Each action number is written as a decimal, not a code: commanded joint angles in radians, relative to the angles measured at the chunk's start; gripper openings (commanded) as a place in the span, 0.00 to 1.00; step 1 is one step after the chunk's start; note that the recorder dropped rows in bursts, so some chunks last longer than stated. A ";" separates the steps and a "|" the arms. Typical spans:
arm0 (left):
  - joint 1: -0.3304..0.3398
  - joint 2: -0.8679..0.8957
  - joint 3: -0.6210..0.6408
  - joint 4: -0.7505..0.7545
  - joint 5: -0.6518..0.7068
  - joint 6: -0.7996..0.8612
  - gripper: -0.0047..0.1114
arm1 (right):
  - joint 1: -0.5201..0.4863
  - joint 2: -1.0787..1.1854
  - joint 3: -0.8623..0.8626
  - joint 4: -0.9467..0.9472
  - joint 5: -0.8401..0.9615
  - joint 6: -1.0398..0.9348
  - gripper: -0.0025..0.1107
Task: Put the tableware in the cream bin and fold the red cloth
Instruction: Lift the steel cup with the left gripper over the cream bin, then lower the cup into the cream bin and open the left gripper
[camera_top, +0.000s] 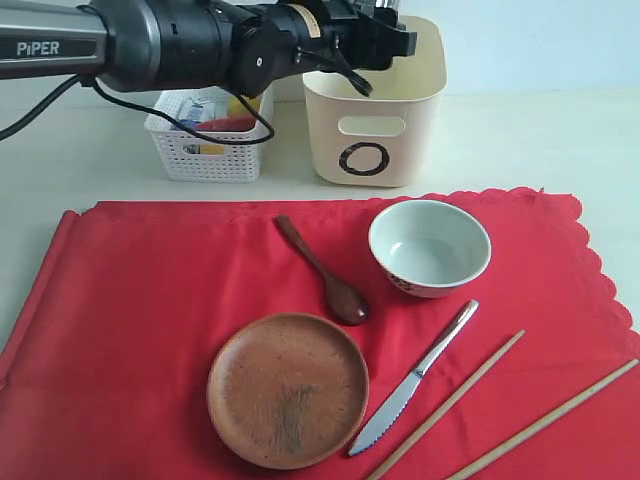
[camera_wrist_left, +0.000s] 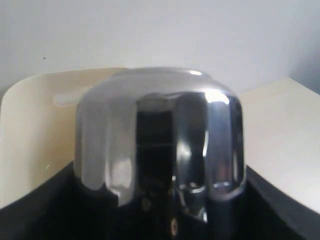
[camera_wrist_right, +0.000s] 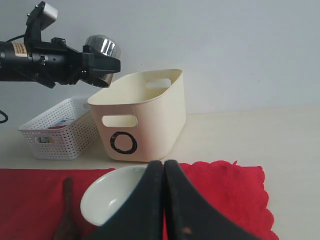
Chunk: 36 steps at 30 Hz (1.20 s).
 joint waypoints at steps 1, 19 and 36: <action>-0.003 0.000 -0.020 0.000 0.014 -0.002 0.10 | 0.001 -0.004 0.005 -0.006 -0.010 -0.002 0.02; -0.001 -0.024 -0.020 0.000 0.120 -0.029 0.60 | 0.001 -0.004 0.005 -0.006 -0.010 -0.002 0.02; 0.055 -0.027 -0.020 0.000 -0.033 -0.053 0.68 | 0.001 -0.004 0.005 -0.006 -0.010 -0.002 0.02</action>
